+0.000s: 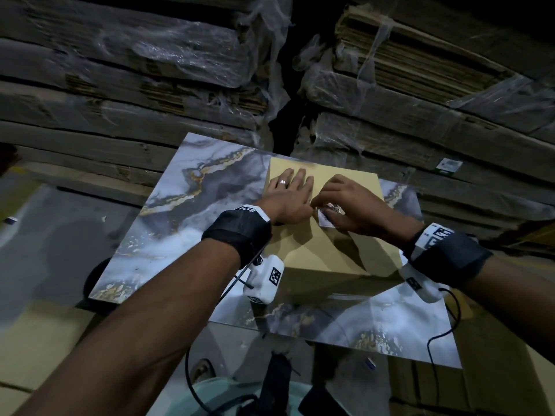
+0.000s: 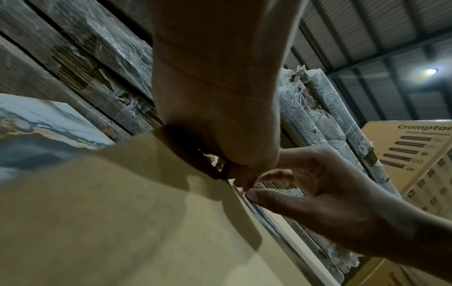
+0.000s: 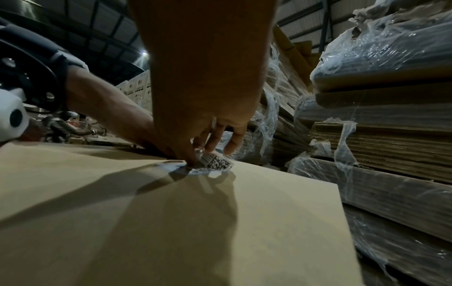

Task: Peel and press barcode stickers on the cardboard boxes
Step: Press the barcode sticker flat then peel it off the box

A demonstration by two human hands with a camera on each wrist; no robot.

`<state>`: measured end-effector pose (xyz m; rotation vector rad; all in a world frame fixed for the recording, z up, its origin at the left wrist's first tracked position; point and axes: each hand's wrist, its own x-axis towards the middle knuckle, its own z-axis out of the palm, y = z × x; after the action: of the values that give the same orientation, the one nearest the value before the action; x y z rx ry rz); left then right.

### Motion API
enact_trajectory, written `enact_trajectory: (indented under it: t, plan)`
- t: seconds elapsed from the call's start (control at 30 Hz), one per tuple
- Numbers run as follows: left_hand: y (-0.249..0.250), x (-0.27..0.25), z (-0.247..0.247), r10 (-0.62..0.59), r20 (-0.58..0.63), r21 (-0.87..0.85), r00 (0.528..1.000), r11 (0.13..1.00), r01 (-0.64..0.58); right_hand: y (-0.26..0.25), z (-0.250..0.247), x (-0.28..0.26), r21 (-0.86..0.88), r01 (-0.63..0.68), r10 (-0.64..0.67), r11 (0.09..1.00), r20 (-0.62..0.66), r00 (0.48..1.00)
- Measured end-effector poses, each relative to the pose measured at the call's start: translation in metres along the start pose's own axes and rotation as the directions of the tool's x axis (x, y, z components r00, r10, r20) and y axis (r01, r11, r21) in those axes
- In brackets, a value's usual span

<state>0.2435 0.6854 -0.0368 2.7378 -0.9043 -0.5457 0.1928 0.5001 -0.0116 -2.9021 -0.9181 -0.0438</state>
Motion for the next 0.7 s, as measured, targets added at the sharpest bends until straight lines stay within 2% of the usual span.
enact_trajectory:
  t: [0.13, 0.43, 0.7]
  plan:
    - [-0.001, 0.001, 0.002, 0.007, -0.010, -0.007, 1.000, 1.000, -0.007, 0.005, 0.002, -0.006, -0.045, 0.028, -0.029, 0.999, -0.023, 0.999]
    - [-0.002, 0.002, 0.003, 0.001, -0.012, -0.008, 1.000, 1.000, -0.001, 0.015, 0.010, -0.028, 0.142, -0.092, 0.115, 0.986, -0.163, 0.980]
    - [-0.001, 0.001, 0.002, 0.000, 0.001, -0.014, 1.000, 1.000, 0.000, 0.014, 0.014, -0.028, 0.279, -0.213, 0.261, 0.936, -0.148, 0.954]
